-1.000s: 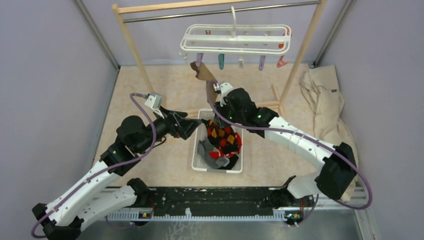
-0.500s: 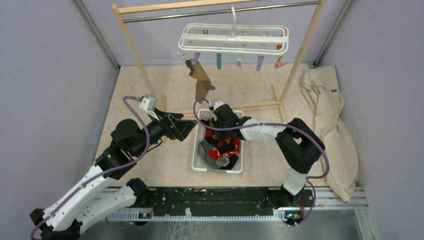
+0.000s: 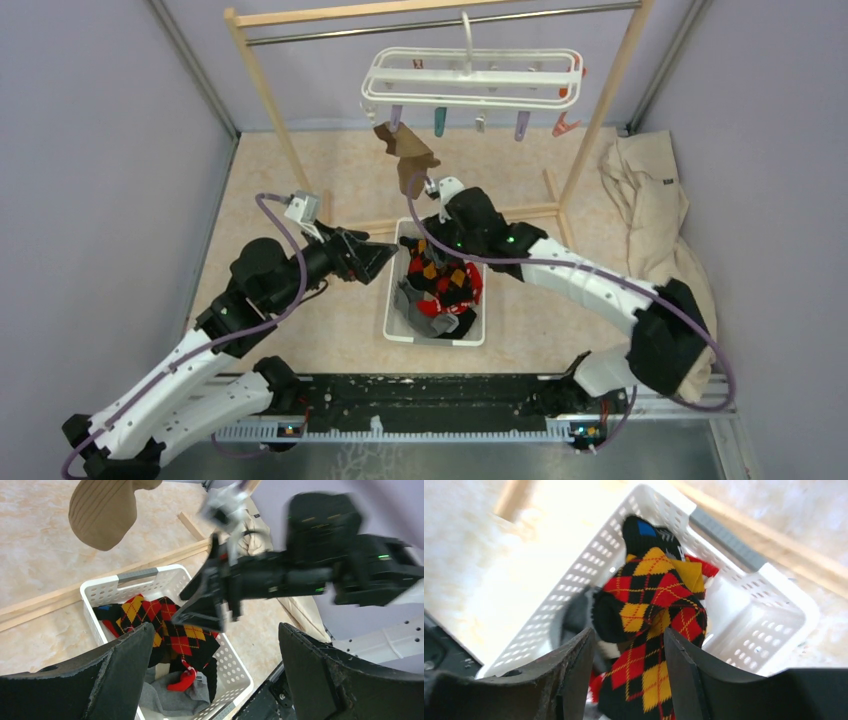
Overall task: Remove the socks clipped to the hanger
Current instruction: Adjust the sock in the bin.
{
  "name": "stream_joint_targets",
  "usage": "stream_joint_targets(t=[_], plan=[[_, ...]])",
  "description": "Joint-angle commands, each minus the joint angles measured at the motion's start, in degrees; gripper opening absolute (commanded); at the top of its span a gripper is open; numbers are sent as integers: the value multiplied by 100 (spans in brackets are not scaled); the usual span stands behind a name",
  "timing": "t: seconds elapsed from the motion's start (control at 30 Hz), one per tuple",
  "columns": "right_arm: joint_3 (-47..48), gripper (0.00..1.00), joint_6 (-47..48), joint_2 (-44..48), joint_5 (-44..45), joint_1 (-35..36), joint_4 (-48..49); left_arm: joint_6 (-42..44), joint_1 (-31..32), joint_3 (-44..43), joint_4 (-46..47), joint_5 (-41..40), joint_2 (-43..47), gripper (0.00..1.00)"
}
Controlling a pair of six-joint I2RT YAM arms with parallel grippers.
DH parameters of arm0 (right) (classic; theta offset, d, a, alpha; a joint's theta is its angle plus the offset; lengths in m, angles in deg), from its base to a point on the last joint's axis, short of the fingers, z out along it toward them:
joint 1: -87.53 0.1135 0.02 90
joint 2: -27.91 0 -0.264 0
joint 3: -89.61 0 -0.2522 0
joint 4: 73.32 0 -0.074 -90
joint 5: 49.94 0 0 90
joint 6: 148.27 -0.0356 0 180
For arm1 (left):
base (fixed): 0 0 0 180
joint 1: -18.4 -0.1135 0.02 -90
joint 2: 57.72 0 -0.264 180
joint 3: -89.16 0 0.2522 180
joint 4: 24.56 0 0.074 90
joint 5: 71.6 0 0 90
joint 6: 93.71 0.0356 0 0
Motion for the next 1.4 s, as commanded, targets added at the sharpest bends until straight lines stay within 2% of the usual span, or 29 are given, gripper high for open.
stream_joint_targets(t=[0.0,0.17,0.3,0.47,0.63,0.73,0.87,1.0,1.07,1.17,1.37], plan=[[198,54,95,1025,2,132,-545,-34,-15,21,81,33,-115,99],[-496,48,-126,1585,-38,214,-592,-34,-15,79,76,44,-210,99],[-1058,48,-260,1700,-189,458,-260,-46,-15,154,-41,1,-175,99],[-1562,50,-471,1357,-85,850,97,-212,-14,409,-188,30,-24,99],[-1948,51,-779,804,190,954,521,-391,-15,694,-394,88,123,99],[-1824,52,-716,389,374,989,514,-368,-15,743,-458,194,105,99],[-1452,52,-523,-218,302,1005,433,-122,-15,670,-352,739,-116,99],[-898,53,-294,-476,353,1209,93,183,-15,97,-1095,910,-527,99],[-706,53,-272,-317,366,1254,-98,172,-15,10,-1230,846,-490,99],[-454,55,-319,143,334,1254,-401,61,-12,180,-961,718,-181,99],[-204,63,-463,1265,15,1254,-951,-62,-15,363,-800,482,68,99]])
